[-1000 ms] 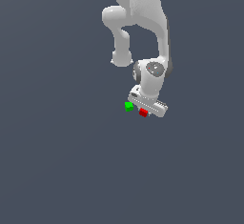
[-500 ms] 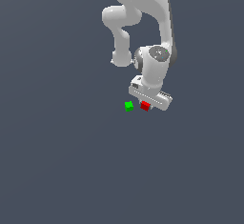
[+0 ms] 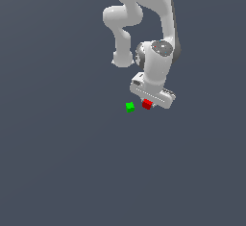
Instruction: Stack the red cube on top of the green cube.
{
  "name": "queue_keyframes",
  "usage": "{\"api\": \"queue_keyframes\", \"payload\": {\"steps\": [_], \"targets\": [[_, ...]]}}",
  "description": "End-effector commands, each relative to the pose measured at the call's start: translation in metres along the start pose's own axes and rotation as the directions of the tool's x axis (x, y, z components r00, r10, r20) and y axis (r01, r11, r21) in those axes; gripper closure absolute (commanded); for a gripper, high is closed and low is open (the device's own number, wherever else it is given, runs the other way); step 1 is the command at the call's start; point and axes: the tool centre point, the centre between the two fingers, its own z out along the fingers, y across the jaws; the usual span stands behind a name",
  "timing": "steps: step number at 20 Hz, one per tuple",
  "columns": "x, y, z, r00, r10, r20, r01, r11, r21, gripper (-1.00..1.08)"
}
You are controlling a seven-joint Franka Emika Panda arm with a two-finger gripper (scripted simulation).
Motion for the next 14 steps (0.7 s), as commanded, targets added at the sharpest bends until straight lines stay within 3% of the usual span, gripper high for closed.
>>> {"api": "queue_keyframes", "payload": {"steps": [1, 8, 14], "targets": [[0.000, 0.000, 0.002, 1.000, 0.000, 0.000, 0.000, 1.000, 0.000, 1.08], [0.000, 0.007, 0.006, 1.000, 0.000, 0.001, 0.000, 1.000, -0.001, 1.08], [0.002, 0.035, 0.022, 1.000, 0.000, 0.001, 0.000, 1.000, -0.001, 1.08]]}}
